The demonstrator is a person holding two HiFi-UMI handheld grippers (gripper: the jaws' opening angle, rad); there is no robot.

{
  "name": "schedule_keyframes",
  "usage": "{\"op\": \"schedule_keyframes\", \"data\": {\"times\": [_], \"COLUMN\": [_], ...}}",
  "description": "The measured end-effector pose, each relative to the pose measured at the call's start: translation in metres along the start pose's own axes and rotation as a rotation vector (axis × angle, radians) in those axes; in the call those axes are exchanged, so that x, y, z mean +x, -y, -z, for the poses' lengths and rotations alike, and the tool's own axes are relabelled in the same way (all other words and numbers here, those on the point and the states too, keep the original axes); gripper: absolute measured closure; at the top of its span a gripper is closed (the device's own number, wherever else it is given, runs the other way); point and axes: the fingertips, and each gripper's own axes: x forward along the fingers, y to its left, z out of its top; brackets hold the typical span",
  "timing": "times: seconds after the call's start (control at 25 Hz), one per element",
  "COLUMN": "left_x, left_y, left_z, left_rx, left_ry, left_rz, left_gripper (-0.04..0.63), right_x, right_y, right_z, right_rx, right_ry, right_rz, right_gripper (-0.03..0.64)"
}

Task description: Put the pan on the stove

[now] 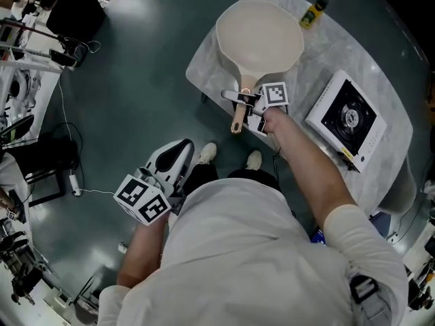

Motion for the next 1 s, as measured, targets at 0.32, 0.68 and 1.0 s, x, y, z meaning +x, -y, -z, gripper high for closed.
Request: {"op": "schedule_keyframes", "data": {"times": [0.32,0.68,1.0], "left_x": [0.003,0.009,0.016], "left_y": [0.002,-0.001,0.003], "left_z": [-0.003,-0.006,-0.011], "left_rx": [0.013,0.039,0.067], "left_ry": [-0.020,-0.054,-0.077], "left_rz": [0.045,0.100,0.169], "left_gripper": [0.575,0.575,0.575], "right_x": [-0.001,0.004,-0.003], "right_y": [-0.001,-0.027,-0.060], "right_z": [-0.002,-0.001,0.017], "right_rx": [-0.033,-0.060,-0.121], "right_ry": [0.014,0.053,0.049], "right_rz": [0.022,-0.046,-0.064], "right_gripper": [0.615,0.612,0.612]}}
